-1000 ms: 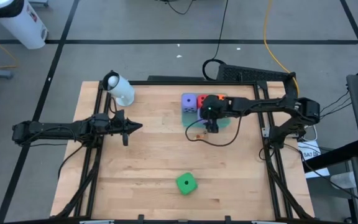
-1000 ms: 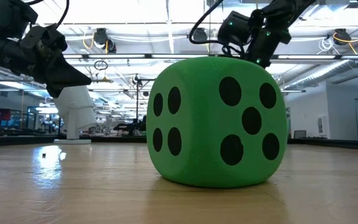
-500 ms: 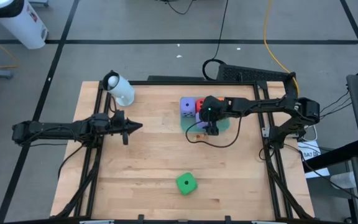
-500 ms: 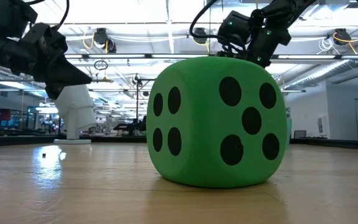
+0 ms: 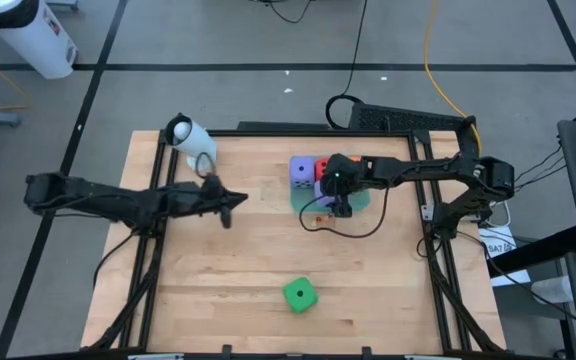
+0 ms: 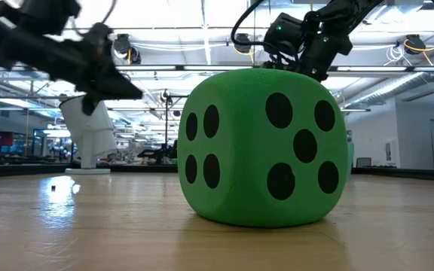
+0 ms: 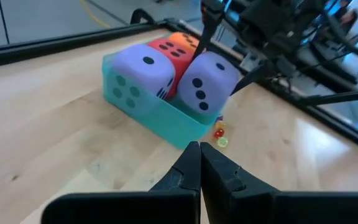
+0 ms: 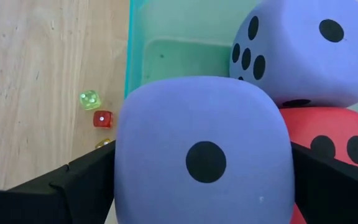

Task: Pick & Place Dice
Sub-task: Put the big violet dice into the transparent blue bin

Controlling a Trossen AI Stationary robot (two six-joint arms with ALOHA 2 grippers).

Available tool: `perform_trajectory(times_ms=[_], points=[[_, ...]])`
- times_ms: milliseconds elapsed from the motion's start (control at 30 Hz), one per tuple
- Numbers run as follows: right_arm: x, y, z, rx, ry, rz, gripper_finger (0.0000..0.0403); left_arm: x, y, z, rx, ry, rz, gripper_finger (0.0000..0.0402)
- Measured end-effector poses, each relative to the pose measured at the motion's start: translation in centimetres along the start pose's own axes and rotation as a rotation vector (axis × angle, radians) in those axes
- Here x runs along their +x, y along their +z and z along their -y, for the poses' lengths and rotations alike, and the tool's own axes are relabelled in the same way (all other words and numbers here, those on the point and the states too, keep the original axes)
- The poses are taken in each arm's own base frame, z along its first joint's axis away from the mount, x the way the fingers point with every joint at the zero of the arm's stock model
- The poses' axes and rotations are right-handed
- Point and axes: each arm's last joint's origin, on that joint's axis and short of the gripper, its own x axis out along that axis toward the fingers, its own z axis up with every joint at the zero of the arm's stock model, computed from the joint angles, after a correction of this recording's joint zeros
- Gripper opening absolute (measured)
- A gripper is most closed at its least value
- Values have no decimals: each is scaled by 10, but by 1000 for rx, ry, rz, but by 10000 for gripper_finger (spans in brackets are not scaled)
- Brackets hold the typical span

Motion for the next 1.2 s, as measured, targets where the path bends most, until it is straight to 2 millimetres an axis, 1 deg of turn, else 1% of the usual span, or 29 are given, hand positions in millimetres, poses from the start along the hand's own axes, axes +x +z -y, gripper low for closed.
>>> perform_trajectory(times_ms=[100, 200, 333, 533, 667, 767, 933, 1100, 1200], points=[[0, 0, -1, -3, 22, 10, 400, 22, 9, 10, 8, 38, -14, 1], [0, 1, -1, -3, 38, 16, 400, 46, 18, 19, 23, 43, 21, 1], [0, 1, -1, -3, 38, 19, 400, 80, 34, 26, 27, 45, 44, 1], [0, 1, 0, -2, 36, 26, 400, 134, 49, 29, 11, -23, -16, 1], [0, 2, 0, -2, 33, 32, 400, 169, 54, 26, -22, -63, -50, 1], [0, 2, 0, -2, 32, 36, 400, 192, 59, 25, -81, -80, -72, 1], [0, 2, 0, -2, 31, 36, 400, 222, 62, 29, -92, -139, -163, 2], [0, 2, 0, -6, 31, 36, 400, 242, 64, 33, -58, -112, -257, 2], [0, 1, -1, -33, 35, 21, 400, 250, 64, 33, -54, -134, -293, 1]])
